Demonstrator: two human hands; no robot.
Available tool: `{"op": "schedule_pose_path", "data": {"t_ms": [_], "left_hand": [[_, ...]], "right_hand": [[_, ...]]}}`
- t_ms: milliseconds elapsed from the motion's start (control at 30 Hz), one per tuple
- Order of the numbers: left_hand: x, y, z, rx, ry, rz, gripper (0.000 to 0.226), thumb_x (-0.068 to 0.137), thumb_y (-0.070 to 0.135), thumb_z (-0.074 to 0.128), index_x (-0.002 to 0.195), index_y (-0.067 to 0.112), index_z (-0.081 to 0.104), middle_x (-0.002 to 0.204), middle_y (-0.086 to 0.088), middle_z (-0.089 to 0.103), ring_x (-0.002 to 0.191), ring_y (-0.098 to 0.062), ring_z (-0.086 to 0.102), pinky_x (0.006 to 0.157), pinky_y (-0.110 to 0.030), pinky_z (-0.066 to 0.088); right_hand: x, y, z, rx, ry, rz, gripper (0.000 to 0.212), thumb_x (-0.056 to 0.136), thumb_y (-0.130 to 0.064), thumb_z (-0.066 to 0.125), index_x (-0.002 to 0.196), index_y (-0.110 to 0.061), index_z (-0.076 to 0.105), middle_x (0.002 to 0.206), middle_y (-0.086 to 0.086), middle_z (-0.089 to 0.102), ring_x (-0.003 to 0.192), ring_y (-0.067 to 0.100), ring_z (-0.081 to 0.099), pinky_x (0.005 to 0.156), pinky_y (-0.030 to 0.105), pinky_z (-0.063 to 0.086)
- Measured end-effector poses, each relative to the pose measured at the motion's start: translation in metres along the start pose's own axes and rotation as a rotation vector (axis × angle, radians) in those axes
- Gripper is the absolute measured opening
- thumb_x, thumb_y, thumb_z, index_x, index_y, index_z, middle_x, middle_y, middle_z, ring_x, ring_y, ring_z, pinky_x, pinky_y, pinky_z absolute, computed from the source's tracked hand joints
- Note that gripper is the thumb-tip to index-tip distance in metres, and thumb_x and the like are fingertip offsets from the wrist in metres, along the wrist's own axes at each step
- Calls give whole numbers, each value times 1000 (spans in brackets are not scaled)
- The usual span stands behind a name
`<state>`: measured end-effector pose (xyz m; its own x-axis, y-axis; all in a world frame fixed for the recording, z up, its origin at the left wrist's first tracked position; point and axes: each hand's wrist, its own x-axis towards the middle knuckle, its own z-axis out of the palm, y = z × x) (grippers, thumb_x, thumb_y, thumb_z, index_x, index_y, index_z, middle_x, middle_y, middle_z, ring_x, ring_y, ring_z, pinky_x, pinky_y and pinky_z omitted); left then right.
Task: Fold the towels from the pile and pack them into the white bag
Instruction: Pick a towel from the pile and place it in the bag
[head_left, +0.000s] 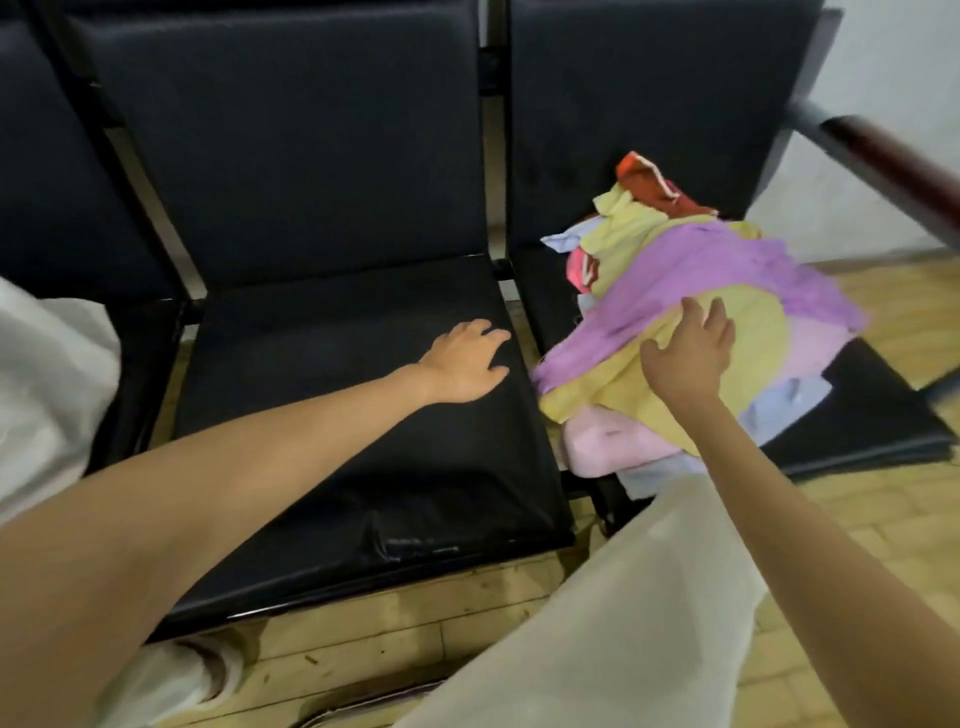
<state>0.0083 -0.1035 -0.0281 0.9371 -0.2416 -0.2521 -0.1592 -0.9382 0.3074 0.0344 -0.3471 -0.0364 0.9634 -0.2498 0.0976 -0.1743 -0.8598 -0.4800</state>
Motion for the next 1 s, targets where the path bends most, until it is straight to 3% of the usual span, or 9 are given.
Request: {"op": "schedule_pose_path", "data": {"t_ms": [133, 233, 300, 367, 467, 600, 733, 867, 1000], "left_hand": [[43, 44, 6, -105, -18, 144, 52, 97, 26, 50, 145, 12, 36, 149, -11, 34, 136, -28, 32, 110, -41, 32], [83, 77, 1, -157, 30, 205, 52, 96, 24, 52, 144, 9, 39, 145, -14, 40, 132, -29, 39, 108, -38, 34], [108, 100, -5, -168, 76, 232, 53, 96, 26, 53, 143, 6, 38, 144, -15, 41, 133, -28, 39, 107, -34, 33], [131, 121, -8, -149, 111, 259, 53, 96, 31, 54, 141, 6, 39, 141, -14, 45, 130, -27, 41, 105, -34, 34], [159, 144, -6, -95, 170, 243, 43, 93, 35, 56, 127, 7, 52, 127, -11, 54, 116, -26, 51, 96, -40, 43], [175, 157, 3, -30, 244, 177, 18, 93, 20, 54, 102, 5, 60, 109, -11, 61, 102, -27, 56, 86, -41, 47], [173, 158, -7, -465, 267, 158, 11, 92, 9, 55, 84, 4, 60, 91, -11, 63, 85, -21, 56, 82, -40, 48], [135, 151, -45, -968, 250, 121, 17, 97, 10, 49, 81, 17, 52, 74, 1, 51, 63, -10, 46, 56, -20, 39], [95, 126, -80, -1286, 239, 135, 15, 98, 13, 47, 85, 15, 52, 84, -10, 49, 82, -27, 45, 71, -40, 36]], "right_hand": [[21, 30, -11, 119, -5, 56, 64, 88, -10, 56, 145, -4, 28, 155, 22, 14, 143, 37, 13, 114, 40, 15], [35, 46, -18, 196, -67, 6, 57, 90, -8, 53, 144, -4, 33, 143, 21, 40, 132, 36, 38, 105, 36, 30], [42, 56, -18, 160, -154, -18, 48, 91, -19, 48, 136, -4, 47, 125, 22, 58, 116, 37, 53, 94, 33, 38], [45, 63, -14, 90, -215, -48, 49, 89, -27, 44, 130, -3, 54, 124, 21, 60, 113, 37, 55, 91, 33, 39], [53, 70, -10, 77, -196, -49, 37, 94, -19, 48, 128, -5, 57, 124, 18, 61, 113, 36, 55, 88, 32, 39], [59, 77, -4, 142, -166, -5, 35, 94, -17, 50, 127, -6, 56, 122, 14, 62, 112, 33, 56, 87, 31, 40], [54, 75, -8, 321, -79, 52, 57, 92, -10, 53, 143, -7, 28, 111, 12, 65, 104, 32, 59, 83, 35, 43], [53, 65, -22, 543, 96, 23, 75, 88, -1, 53, 150, -12, 14, 101, -1, 56, 92, 18, 60, 80, 30, 46], [59, 46, -28, 688, 133, 0, 77, 86, 4, 49, 151, -17, 13, 108, 10, 59, 91, 16, 58, 82, 25, 45]]}}
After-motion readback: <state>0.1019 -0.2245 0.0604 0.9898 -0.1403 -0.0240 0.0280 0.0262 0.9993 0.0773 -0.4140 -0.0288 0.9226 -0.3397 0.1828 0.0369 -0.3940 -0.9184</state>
